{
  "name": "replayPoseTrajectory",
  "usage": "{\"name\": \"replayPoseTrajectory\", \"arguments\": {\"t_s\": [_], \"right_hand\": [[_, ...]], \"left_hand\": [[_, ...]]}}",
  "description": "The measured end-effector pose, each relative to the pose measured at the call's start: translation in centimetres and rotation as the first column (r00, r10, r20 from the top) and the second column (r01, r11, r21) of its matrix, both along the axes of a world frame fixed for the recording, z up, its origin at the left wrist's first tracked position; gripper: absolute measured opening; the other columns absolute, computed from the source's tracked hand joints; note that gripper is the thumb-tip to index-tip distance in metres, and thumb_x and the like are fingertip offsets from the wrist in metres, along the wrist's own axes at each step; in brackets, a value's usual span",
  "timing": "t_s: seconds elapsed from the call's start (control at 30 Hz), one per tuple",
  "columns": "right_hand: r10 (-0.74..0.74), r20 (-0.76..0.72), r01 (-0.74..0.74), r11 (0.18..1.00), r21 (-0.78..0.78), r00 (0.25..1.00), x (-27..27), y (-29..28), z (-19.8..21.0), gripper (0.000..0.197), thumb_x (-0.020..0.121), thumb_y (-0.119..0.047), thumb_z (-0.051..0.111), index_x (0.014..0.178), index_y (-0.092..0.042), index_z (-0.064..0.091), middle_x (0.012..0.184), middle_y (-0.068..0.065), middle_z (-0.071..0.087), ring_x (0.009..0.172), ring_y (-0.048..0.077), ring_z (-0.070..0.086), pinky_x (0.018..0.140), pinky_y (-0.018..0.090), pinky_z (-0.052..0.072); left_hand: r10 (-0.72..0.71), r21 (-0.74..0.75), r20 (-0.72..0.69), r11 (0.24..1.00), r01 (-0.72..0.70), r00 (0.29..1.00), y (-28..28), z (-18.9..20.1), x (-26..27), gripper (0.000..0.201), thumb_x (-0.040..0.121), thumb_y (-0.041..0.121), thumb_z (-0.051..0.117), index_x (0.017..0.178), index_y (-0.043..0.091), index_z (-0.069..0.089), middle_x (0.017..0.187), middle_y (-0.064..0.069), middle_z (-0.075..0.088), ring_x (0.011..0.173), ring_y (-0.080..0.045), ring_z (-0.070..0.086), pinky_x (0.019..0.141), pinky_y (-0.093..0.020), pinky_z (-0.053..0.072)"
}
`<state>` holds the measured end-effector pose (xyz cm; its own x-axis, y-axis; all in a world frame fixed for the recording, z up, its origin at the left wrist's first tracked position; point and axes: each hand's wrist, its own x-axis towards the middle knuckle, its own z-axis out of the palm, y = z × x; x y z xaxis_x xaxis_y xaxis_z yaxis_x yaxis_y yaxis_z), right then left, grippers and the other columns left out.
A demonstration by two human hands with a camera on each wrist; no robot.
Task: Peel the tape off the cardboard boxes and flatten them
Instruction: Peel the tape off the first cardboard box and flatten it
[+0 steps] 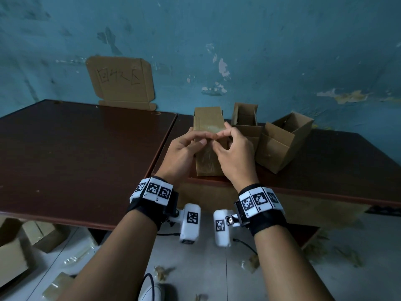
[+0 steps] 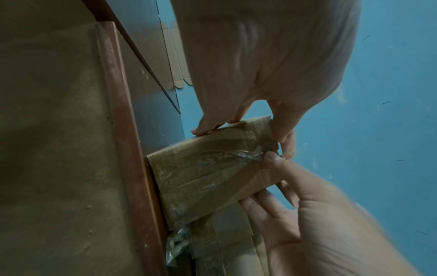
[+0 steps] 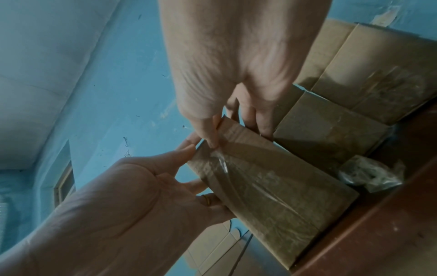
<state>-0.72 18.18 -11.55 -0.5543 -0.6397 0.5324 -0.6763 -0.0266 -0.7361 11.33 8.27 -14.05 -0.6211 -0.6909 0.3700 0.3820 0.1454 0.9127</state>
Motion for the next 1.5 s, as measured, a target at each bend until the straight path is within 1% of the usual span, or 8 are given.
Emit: {"name": "replayPoseTrajectory", "arguments": {"t_s": [0.17,0.3,0.47,0.57,0.83,1.07,1.2,1.5], "right_hand": [[0.002,0.020,-0.001,0.999,-0.043,1.000,-0.1,0.1,-0.3,0.032,0.094,-0.012,0.078,0.124,-0.002,0.071,0.137,0.005,0.069,0.101,-0.015,0.054,0.113,0.037,0.050],[0.049,0.028,-0.049,0.999,0.000,0.998,-0.4,0.2,-0.2,0.011,0.094,-0.020,0.079,0.104,-0.015,0.076,0.158,0.003,0.054,0.145,0.007,0.046,0.119,0.034,0.044],[0.187,0.104,-0.180,0.981,-0.073,0.977,-1.0,0.4,-0.7,0.029,0.087,-0.011,0.081,0.107,-0.029,0.070,0.153,-0.007,0.055,0.144,0.016,0.053,0.114,0.045,0.051],[0.159,-0.039,-0.160,0.987,-0.022,0.987,-0.4,0.5,-0.5,0.033,0.087,-0.006,0.082,0.111,-0.025,0.069,0.150,-0.005,0.054,0.147,0.015,0.047,0.117,0.034,0.043],[-0.006,-0.168,0.000,0.999,-0.038,0.986,0.7,0.0,-1.1,0.019,0.085,-0.006,0.085,0.096,-0.018,0.073,0.156,0.006,0.050,0.147,0.016,0.044,0.099,-0.008,0.020],[-0.046,-0.156,0.044,0.999,-0.014,0.987,0.4,0.1,-1.4,0.016,0.088,-0.012,0.084,0.096,-0.019,0.071,0.153,0.000,0.050,0.145,0.011,0.043,0.100,-0.003,0.024],[-0.042,-0.201,0.034,0.999,-0.040,0.979,0.2,0.2,-1.3,0.024,0.089,-0.005,0.080,0.105,-0.019,0.070,0.148,0.002,0.053,0.140,0.015,0.048,0.098,-0.008,0.022],[-0.032,-0.232,0.018,0.998,-0.062,0.972,0.1,0.4,-1.7,0.027,0.087,-0.006,0.083,0.107,-0.019,0.071,0.147,0.004,0.049,0.138,0.017,0.052,0.103,0.010,0.036]], "left_hand": [[0.028,-0.099,0.022,0.995,-0.026,0.999,0.2,0.1,0.0,0.014,0.100,-0.001,0.067,0.111,0.004,0.073,0.122,-0.013,0.070,0.120,-0.023,0.066,0.096,-0.030,0.056],[0.049,-0.115,0.042,0.992,-0.044,0.998,0.2,0.3,-0.2,0.009,0.100,0.019,0.073,0.104,0.010,0.074,0.122,-0.027,0.063,0.109,-0.023,0.068,0.091,-0.034,0.057],[0.232,-0.169,0.108,0.963,-0.212,0.967,-0.8,0.1,-0.7,0.033,0.093,0.052,0.074,0.076,0.025,0.066,0.132,-0.006,0.073,0.150,-0.023,0.047,0.122,-0.055,0.039],[0.374,-0.230,0.147,0.913,-0.336,0.916,-0.7,0.1,-0.8,0.031,0.097,0.030,0.075,0.075,0.017,0.059,0.142,-0.005,0.067,0.156,-0.008,0.035,0.123,-0.039,0.037],[0.423,-0.303,0.116,0.877,-0.373,0.899,0.2,-0.2,-0.8,0.024,0.093,0.005,0.078,0.097,0.016,0.058,0.149,0.002,0.053,0.150,-0.009,0.041,0.115,-0.039,0.050],[0.420,-0.406,0.112,0.846,-0.345,0.900,0.2,-0.4,-0.9,0.045,0.088,-0.002,0.078,0.114,0.027,0.056,0.123,-0.001,0.061,0.105,-0.020,0.070,0.090,-0.053,0.061],[0.495,-0.538,0.065,0.749,-0.387,0.867,0.9,-0.5,-0.8,0.043,0.088,-0.004,0.079,0.123,0.016,0.062,0.144,0.002,0.052,0.113,-0.003,0.062,0.097,-0.039,0.061],[0.546,-0.614,-0.039,0.648,-0.451,0.837,-0.1,-1.6,-0.9,0.012,0.095,0.003,0.074,0.106,0.008,0.074,0.147,-0.005,0.060,0.128,-0.019,0.065,0.098,-0.048,0.060]]}}
